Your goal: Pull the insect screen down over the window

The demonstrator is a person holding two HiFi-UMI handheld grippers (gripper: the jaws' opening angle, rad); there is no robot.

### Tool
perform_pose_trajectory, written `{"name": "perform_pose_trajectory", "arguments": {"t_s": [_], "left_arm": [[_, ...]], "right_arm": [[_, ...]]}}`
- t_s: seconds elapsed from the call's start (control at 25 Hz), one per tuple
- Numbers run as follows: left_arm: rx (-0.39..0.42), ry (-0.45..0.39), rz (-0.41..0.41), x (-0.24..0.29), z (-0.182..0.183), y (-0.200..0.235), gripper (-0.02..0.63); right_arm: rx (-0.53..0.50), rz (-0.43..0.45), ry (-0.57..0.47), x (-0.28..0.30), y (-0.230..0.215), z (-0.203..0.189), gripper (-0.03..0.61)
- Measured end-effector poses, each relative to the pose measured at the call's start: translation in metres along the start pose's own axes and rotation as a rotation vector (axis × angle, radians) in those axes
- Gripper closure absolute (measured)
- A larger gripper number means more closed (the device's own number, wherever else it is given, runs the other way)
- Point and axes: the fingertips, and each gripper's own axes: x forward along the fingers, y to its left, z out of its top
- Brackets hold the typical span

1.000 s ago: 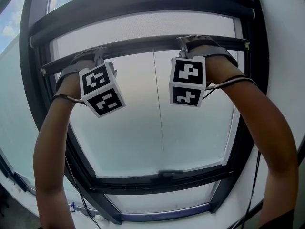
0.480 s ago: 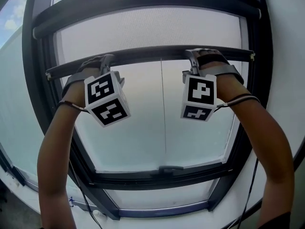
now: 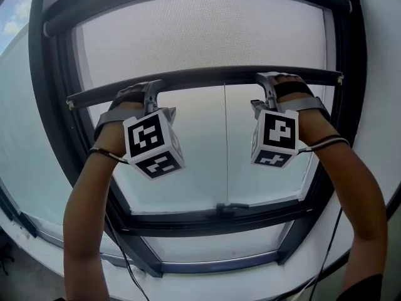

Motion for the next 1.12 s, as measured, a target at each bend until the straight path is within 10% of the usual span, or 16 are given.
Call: {"name": "perform_pose_trajectory", "arguments": {"t_s": [1.12], "left_arm": [[-0.062,-0.052,-0.167,-0.016,-0.011,-0.067,0.396]], "right_arm": [[0.026,0.142,0.009,-0.019,0.065,0.014,0.345]]}}
